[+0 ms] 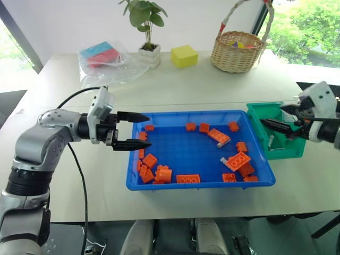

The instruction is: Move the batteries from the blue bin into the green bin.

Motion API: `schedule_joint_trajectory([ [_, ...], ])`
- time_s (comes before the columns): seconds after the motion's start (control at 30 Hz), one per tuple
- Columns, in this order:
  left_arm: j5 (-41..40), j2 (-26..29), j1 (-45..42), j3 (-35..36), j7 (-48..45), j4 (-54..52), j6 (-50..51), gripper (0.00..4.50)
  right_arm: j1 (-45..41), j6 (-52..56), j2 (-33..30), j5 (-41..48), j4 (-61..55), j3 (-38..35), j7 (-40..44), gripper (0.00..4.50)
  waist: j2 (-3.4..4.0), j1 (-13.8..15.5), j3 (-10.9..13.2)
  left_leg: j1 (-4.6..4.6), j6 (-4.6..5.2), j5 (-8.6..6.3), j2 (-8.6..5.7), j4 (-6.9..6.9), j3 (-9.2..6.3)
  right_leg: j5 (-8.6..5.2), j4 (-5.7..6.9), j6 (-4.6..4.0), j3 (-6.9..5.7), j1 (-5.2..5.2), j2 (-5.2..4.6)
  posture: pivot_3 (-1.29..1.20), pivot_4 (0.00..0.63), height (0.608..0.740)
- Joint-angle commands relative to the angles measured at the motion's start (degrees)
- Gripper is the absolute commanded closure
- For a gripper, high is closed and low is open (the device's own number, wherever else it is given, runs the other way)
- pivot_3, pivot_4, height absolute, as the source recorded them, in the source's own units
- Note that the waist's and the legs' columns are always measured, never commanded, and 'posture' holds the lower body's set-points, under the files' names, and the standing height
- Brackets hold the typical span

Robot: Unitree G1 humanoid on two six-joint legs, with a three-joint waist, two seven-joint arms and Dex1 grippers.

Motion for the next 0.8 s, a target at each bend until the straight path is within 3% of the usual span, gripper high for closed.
schedule_joint_trajectory([
  [0.03, -0.4, 0.0, -0.8, 0.5, 0.2, -1.7, -0.1, 0.0, -5.9, -9.5, -2.9, -2.5, 3.4, 9.1, 11.5, 0.18, -0.02, -0.1, 0.0, 0.0, 0.0, 0.0, 0.0, 0.0, -0.01, 0.0, -0.02, 0.0, 0.0, 0.01, 0.0, 0.0, 0.15, 0.702],
  [0.27, -1.4, -0.2, 1.3, 1.7, 2.2, -4.8, 0.9, 0.0, -14.1, -26.6, -3.3, -13.2, 12.1, 27.1, 28.0, 0.18, -0.02, -0.8, 0.0, 0.01, 0.0, -0.01, -0.01, -0.01, -0.03, 0.0, -0.12, 0.02, 0.0, 0.07, -0.02, 0.0, 0.15, 0.702],
  [0.43, -2.2, 0.5, 3.3, 3.3, 3.8, -7.1, 1.8, 0.0, -14.5, -35.2, -5.3, -17.2, 15.1, 33.4, 38.1, 0.18, 0.0, -1.0, 0.1, -0.02, 0.01, -0.02, -0.02, -0.02, -0.02, 0.0, -0.14, 0.05, 0.01, 0.04, -0.04, 0.0, 0.15, 0.702],
  [0.8, -3.5, 1.1, 5.0, 4.7, 6.3, -9.4, 2.7, 0.0, -18.4, -40.5, -2.6, -18.3, 22.0, 39.7, 39.1, 0.18, 0.0, -1.0, 0.1, 0.03, -0.02, -0.03, -0.02, -0.01, -0.03, 0.0, -0.14, 0.02, 0.03, 0.04, -0.06, 0.0, 0.15, 0.702],
])
